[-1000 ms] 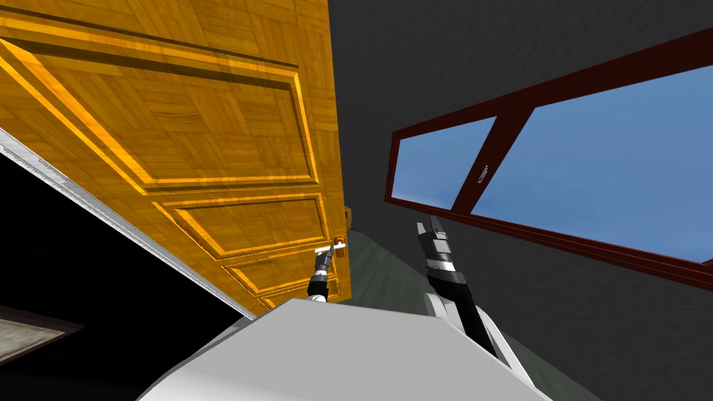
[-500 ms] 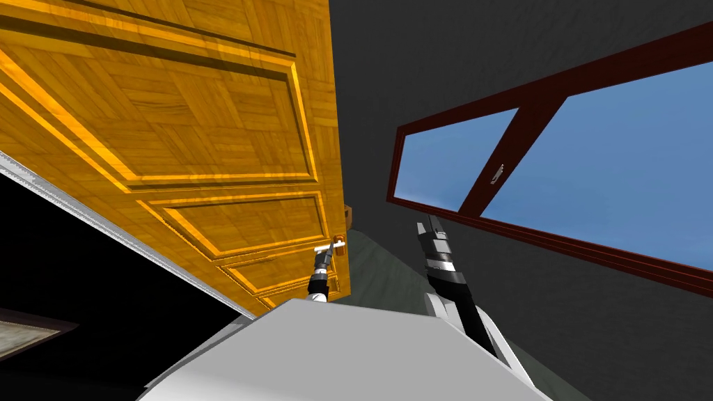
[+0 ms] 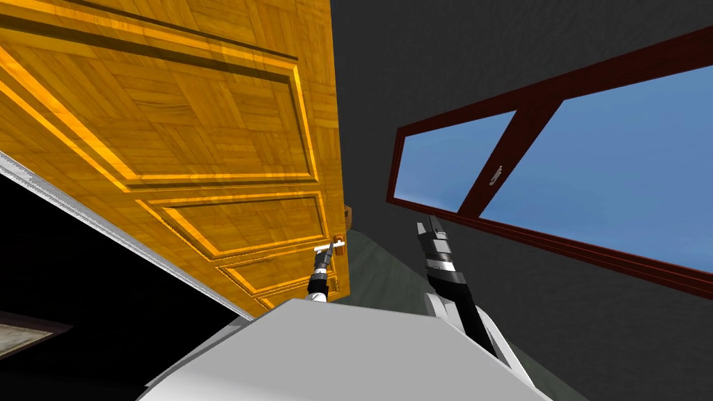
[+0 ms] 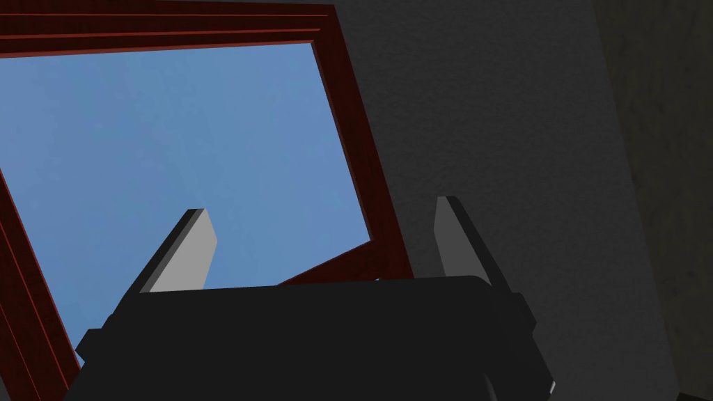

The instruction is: Push the door open

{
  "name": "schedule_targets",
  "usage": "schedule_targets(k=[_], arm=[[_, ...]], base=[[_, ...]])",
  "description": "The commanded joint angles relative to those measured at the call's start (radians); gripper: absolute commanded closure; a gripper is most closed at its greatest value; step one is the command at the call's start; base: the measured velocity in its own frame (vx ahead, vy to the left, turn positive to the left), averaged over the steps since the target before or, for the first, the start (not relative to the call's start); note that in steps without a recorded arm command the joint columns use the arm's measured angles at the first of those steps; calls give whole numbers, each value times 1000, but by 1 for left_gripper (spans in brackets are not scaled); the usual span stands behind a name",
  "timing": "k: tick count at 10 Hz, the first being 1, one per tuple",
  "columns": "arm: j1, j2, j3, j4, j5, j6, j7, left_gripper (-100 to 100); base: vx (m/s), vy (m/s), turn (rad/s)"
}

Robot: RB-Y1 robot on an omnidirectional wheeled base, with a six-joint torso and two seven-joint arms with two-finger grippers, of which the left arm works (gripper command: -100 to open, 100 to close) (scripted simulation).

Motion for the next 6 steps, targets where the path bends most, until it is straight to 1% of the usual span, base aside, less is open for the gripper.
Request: schedule_targets(k=[1,6], arm=[[16,25,-2,22,-10,-13,-33,100],[16,25,-2,22,-10,-13,-33,100]], base=[[7,1,-6],[-1,1,-2]])
